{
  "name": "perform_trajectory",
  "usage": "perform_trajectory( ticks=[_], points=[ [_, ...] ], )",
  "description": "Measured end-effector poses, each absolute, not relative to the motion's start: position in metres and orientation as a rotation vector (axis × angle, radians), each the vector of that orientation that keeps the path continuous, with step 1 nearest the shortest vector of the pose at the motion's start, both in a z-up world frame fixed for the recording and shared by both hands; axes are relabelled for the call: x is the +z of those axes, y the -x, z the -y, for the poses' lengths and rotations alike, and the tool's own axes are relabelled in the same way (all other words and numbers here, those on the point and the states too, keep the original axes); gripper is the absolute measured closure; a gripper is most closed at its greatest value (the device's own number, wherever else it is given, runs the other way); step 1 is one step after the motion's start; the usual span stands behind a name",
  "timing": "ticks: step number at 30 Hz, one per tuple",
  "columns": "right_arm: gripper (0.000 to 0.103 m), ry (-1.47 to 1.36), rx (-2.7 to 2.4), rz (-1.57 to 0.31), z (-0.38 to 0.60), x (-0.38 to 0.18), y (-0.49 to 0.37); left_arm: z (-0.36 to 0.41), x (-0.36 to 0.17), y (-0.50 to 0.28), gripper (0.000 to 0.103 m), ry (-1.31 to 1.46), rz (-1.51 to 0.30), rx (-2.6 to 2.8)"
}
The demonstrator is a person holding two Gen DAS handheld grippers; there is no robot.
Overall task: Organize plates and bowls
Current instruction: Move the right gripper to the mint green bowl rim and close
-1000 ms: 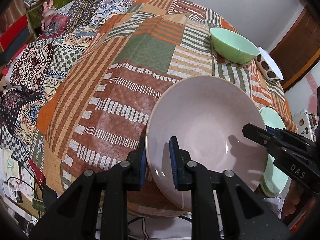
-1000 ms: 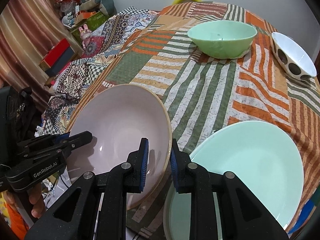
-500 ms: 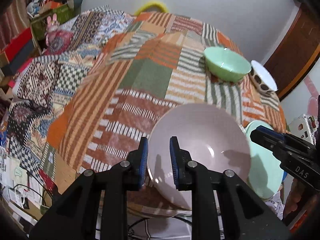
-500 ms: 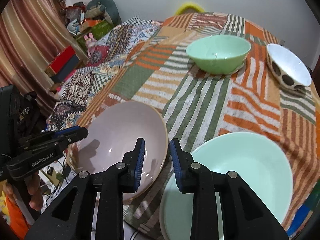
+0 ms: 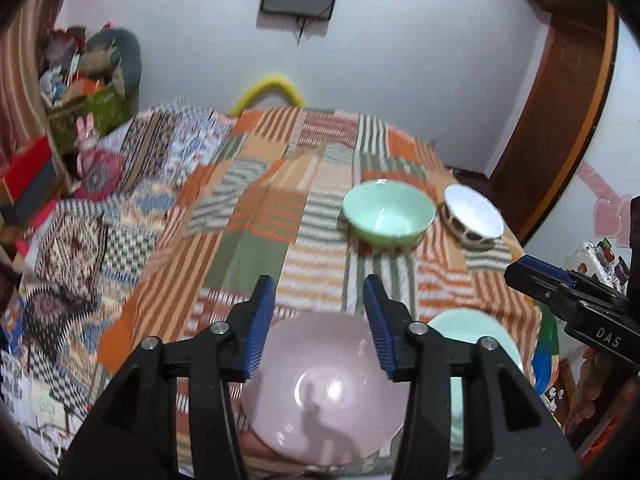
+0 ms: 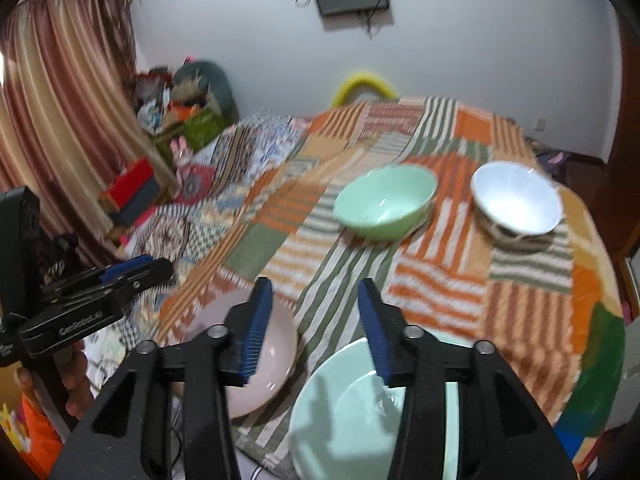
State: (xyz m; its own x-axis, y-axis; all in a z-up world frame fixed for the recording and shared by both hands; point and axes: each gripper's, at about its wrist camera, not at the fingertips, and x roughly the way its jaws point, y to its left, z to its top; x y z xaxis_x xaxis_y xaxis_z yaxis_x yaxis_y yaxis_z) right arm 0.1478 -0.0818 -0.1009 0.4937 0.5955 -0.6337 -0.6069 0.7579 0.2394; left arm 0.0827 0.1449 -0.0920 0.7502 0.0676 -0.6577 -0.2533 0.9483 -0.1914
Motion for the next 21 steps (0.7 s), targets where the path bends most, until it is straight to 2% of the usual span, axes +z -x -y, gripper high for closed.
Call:
perform_trajectory(
  ticks=[7,21],
  points=[
    [0.055,-0.022,0.682,-0.704,0.096,-0.084,-0.17,-0.14,-0.07,-0.113,0.034,0.267,-0.645,0.174],
    [0.054,-0.04,0.606,-0.746,0.086,-0.1,-0.236,-0.139,-0.096,-0.215,0.033,0.26,-0.754,0.126]
  ],
)
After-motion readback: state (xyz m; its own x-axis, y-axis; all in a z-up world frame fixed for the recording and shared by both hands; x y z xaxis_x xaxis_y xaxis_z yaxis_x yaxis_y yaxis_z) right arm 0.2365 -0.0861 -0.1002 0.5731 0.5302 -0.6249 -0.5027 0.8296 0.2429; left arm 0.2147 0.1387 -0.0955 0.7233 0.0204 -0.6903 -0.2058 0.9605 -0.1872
